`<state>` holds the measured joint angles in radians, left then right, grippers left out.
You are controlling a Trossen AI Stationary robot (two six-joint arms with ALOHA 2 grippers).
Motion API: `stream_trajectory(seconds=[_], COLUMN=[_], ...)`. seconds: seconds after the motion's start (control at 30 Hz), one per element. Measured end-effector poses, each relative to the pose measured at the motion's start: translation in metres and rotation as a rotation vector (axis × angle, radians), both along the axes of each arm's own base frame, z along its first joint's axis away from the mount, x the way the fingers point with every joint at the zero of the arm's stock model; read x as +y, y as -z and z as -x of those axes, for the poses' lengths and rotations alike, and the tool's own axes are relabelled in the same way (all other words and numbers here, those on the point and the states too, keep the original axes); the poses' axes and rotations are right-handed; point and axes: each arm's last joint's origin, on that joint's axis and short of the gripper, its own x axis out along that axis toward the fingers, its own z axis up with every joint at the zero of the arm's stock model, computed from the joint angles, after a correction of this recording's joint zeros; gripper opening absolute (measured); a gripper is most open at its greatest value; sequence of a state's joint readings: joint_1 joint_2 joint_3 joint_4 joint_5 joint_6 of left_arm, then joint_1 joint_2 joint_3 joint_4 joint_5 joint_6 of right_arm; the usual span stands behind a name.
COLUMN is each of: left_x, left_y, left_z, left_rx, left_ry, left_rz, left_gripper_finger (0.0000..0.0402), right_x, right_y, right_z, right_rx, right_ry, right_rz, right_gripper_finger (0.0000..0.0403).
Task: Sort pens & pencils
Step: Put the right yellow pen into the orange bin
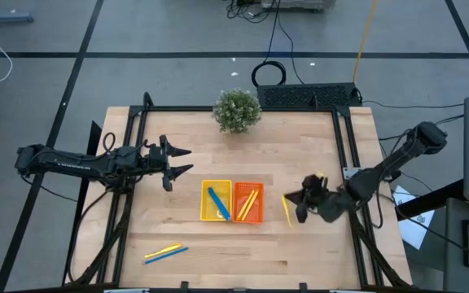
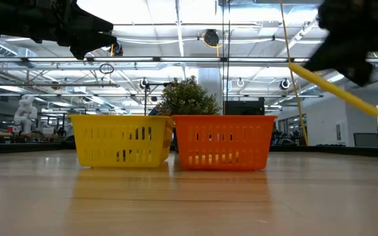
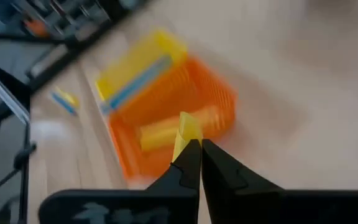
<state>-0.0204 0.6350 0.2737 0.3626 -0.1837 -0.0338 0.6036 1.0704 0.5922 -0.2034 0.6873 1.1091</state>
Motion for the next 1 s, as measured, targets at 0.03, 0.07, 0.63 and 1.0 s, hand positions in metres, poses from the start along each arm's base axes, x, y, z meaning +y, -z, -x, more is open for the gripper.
stream_trajectory(seconds=[0.03,0.07,0.63,1.0], left_x=[0.0,0.0,-0.002,-0.006], left_y=[0.0,0.0,-0.012,-0.022], left_z=[0.0,0.0,-0.032,-0.055], left_rx=[0.0,-0.002,-0.246,-0.089], left_ry=[0.0,0.0,0.061,0.171], left_rz=[0.0,0.0,0.098,0.062], left_gripper_finger=[0.0239,0.0239,0.0239,0.0239], right_x=[-0.004,-0.008,-0.068,-0.066], right_y=[-0.005,-0.011,-0.069,-0.063], right_z=[-0.004,-0.008,-0.05,-0.05], right_rx=[-0.032,-0.068,-0.415,-0.373], right_ry=[-0.007,-0.014,0.007,-0.041], right_rz=[0.042,0.088,0.662,0.668], right_gripper_finger=[0.0,0.0,0.0,0.0])
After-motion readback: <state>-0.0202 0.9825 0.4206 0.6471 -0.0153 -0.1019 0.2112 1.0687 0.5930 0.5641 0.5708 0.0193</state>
